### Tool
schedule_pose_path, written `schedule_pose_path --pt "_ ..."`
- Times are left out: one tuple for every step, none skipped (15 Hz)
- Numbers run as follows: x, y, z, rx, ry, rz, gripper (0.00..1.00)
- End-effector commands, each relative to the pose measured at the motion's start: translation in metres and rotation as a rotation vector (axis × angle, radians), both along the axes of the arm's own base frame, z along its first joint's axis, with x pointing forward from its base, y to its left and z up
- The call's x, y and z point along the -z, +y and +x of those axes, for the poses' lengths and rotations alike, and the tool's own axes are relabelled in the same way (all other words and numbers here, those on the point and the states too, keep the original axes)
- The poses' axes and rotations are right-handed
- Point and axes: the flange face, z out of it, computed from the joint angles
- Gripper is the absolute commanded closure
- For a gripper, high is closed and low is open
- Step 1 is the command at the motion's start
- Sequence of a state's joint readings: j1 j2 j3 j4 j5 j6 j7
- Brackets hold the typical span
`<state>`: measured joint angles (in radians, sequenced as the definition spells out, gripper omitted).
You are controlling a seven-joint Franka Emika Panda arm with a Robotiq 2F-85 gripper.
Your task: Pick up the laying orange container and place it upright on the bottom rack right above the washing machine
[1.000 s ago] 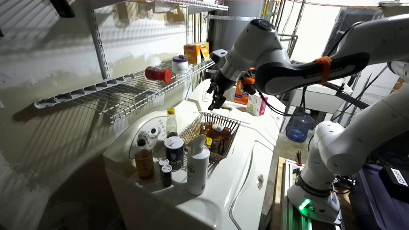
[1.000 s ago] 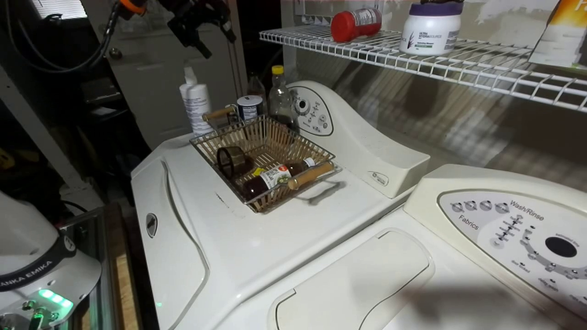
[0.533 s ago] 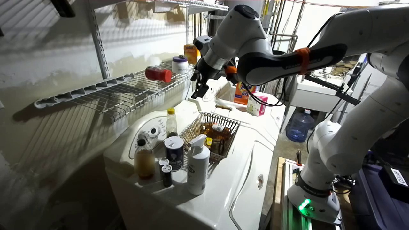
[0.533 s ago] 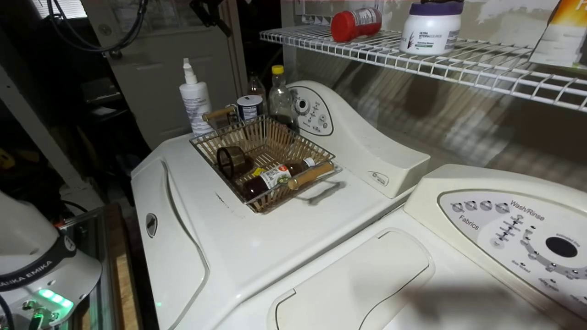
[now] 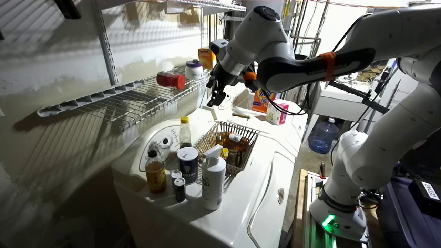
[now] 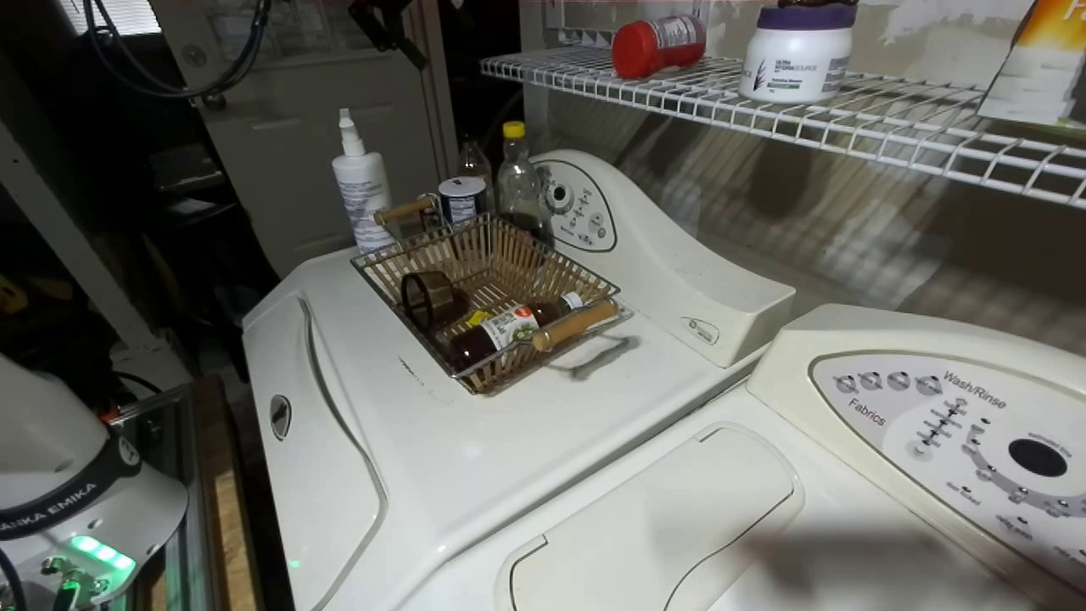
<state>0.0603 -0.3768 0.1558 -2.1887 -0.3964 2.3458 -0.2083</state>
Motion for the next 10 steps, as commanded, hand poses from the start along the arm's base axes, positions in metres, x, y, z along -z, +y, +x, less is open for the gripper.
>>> schedule_pose_path --pt "-0.001 0.0 0.0 0.0 0.001 0.0 0.0" --pt "-0.001 0.0 0.0 0.0 0.001 0.0 0.0" --pt "-0.007 0.002 0.003 -0.004 -0.019 0.004 0.0" --pt "-0.015 0.003 0.009 -0.016 -0.038 0.004 0.0" --pt "-0.019 0.003 0.013 -0.021 -0.051 0.01 0.0" --pt "-0.026 0.001 0.022 -0.032 -0.07 0.019 0.0" --pt "-0.029 0.002 0.027 -0.048 -0.067 0.012 0.0" --pt "-0.032 0.001 0.036 -0.071 -0.07 0.017 0.0" --pt "-0.034 0.001 0.043 -0.091 -0.075 0.025 0.0" --pt "-0.034 0.001 0.052 -0.121 -0.067 0.028 0.0"
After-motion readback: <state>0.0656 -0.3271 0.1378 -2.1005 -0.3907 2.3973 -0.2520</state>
